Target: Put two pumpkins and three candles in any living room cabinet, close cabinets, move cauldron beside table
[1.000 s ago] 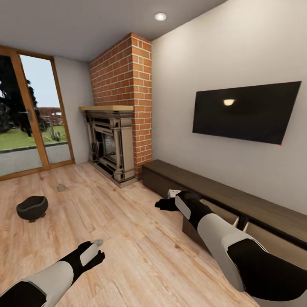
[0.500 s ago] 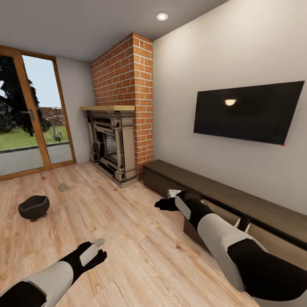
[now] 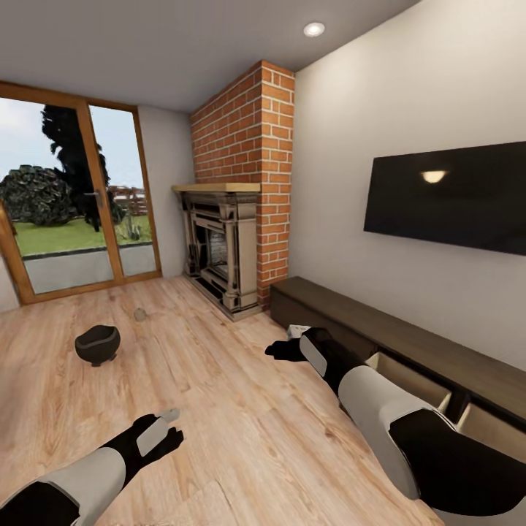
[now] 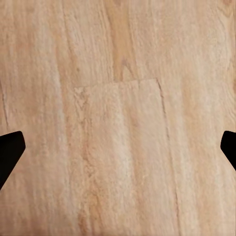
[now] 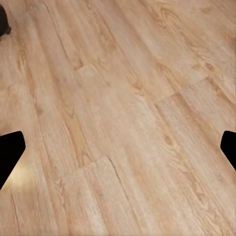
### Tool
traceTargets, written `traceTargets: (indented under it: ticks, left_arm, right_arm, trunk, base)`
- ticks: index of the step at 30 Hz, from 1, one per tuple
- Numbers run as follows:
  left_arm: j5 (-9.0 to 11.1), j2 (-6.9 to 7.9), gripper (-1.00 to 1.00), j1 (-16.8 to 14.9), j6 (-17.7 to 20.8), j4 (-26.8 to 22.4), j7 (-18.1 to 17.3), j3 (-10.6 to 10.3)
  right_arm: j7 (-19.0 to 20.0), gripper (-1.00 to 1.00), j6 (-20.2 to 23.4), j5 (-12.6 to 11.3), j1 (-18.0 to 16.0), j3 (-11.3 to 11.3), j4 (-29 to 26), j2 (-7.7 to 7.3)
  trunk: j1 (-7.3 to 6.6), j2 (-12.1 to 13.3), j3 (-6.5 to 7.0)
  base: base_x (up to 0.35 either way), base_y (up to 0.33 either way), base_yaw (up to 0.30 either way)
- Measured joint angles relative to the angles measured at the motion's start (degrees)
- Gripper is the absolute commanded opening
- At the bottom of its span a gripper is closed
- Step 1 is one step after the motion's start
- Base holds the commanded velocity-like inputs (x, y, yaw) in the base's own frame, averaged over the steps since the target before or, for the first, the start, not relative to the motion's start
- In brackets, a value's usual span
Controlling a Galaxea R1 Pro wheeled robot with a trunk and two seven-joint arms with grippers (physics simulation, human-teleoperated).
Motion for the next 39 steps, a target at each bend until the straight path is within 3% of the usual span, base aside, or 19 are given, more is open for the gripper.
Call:
traceTargets:
  ticks: [13,18,22,39]
  left_arm:
    - [-0.02,0.00,1.00,0.00,0.00,0.01,-0.05,-0.07]
    - [-0.02,-0.01,1.00,-0.01,0.00,0.01,-0.06,-0.05]
    - [0.03,-0.01,1.00,-0.01,0.00,0.02,-0.06,-0.03]
    - [-0.02,-0.01,1.00,-0.01,0.00,0.02,-0.05,-0.08]
  right_arm:
    - [0.20,1.00,-0.08,0.04,0.31,0.02,-0.05,0.00]
    - [0.10,1.00,-0.78,1.90,1.71,3.89,-0.11,0.00]
    - [0.07,1.00,-0.95,2.04,1.83,5.04,-0.11,0.00]
    - [-0.10,1.00,-0.94,1.89,1.86,5.37,-0.11,0.00]
  trunk:
    - [-0.03,0.00,0.03]
    - [-0.03,0.00,0.03]
    - [-0.03,0.00,0.03]
    - [-0.03,0.00,0.01]
  base:
    - [0.265,0.054,0.017]
    - [0.286,0.188,0.000]
    - [0.265,0.227,0.000]
    - [0.263,0.223,0.062]
